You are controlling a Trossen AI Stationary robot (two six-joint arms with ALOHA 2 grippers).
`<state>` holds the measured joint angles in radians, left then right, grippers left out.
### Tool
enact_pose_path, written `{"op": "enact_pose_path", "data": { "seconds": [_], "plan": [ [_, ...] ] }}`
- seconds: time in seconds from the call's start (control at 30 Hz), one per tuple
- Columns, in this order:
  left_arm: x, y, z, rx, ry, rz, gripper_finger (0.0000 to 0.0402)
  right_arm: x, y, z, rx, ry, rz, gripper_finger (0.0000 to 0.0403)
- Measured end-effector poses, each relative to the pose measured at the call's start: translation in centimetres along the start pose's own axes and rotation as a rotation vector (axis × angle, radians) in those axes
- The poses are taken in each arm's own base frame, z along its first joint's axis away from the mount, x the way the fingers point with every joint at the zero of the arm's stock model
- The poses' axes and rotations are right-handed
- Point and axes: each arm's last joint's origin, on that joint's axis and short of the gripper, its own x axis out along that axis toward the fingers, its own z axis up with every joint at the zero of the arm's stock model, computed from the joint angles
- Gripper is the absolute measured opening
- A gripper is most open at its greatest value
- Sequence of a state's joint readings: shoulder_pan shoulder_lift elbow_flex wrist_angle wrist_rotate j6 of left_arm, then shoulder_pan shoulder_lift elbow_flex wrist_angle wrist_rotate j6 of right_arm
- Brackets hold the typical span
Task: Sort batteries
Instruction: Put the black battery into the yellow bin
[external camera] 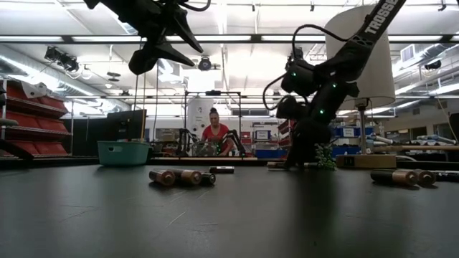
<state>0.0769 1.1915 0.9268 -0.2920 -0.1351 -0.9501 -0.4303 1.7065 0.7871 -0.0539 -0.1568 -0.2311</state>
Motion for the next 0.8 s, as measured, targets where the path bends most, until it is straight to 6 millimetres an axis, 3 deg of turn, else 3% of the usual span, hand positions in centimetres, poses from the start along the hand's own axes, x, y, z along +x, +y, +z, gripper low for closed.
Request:
{"op": "enact_pose_path", "data": {
  "seconds": [0.37, 0.57, 0.8],
  "plan": [
    [0.0, -0.1, 0.1, -0.011, -0.005, -0.009, 0.0156, -1.4, 0.3, 3.1, -0.041, -0.101, 0.012, 0.0024],
    [0.0, 0.0, 0.0, -0.029, 0.001, 0.0, 0.0156, -5.3, 1.6, 6.2, -0.094, -0.228, 0.011, 0.0024],
    [2.0, -0.2, -0.2, -0.082, -0.007, -0.011, 0.0177, -9.8, 4.2, 9.8, -0.171, -0.351, 0.045, 0.0024]
  ]
}}
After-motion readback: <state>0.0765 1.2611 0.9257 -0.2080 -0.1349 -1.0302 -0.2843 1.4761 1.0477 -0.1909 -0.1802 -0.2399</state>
